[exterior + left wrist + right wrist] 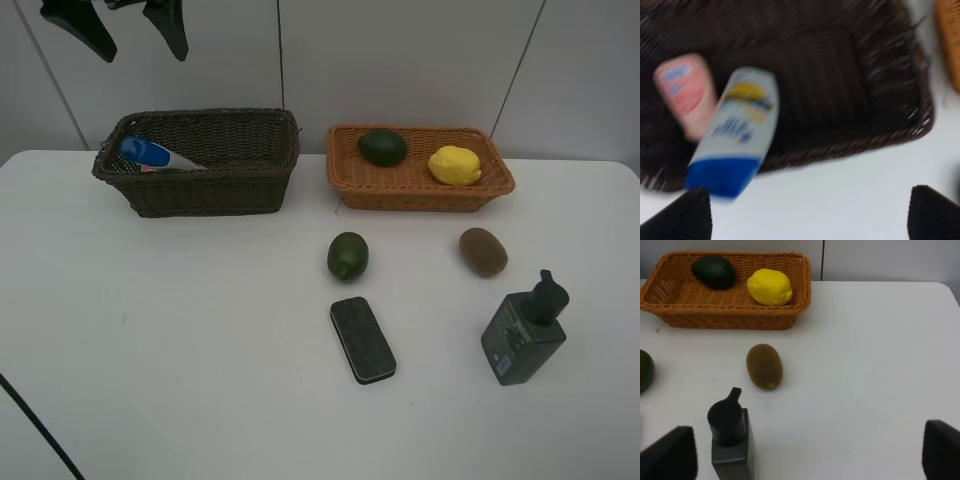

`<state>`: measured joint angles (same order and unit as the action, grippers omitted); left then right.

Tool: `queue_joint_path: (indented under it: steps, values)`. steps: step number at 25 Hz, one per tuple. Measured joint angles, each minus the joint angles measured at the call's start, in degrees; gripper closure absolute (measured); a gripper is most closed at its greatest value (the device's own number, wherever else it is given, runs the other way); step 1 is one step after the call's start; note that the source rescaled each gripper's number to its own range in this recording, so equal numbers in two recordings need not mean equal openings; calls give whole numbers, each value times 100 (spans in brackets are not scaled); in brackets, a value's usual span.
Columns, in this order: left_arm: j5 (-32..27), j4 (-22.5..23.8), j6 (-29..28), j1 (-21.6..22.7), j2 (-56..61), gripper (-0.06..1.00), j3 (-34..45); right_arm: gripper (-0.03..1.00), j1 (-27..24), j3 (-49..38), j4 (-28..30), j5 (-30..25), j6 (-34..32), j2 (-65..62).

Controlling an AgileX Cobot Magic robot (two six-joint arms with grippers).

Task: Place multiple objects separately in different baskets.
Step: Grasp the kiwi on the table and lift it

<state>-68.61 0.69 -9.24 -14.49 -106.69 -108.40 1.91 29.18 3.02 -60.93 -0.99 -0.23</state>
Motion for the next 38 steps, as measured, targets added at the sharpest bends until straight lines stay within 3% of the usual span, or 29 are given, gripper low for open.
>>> queue_joint_path:
  steps: [4,12,18,25,29,33,38]
  values:
    - [2,0,-115,264,1239,-5,1535,-1,0,0,0,0,0,0]
    - [6,-24,-522,283,4115,-5,4685,-1,0,0,0,0,0,0]
    - [1,-24,-510,283,6147,-5,6237,-1,0,0,0,0,0,0]
    - [-8,-24,106,283,8489,-5,7310,-1,0,0,0,0,0,0]
    - [306,-24,509,283,9579,-5,7696,-1,0,0,0,0,0,0]
    - [704,-24,725,283,10335,-5,7886,-1,0,0,0,0,0,0]
    - [750,-69,793,283,10689,-5,7914,-1,0,0,0,0,0,0]
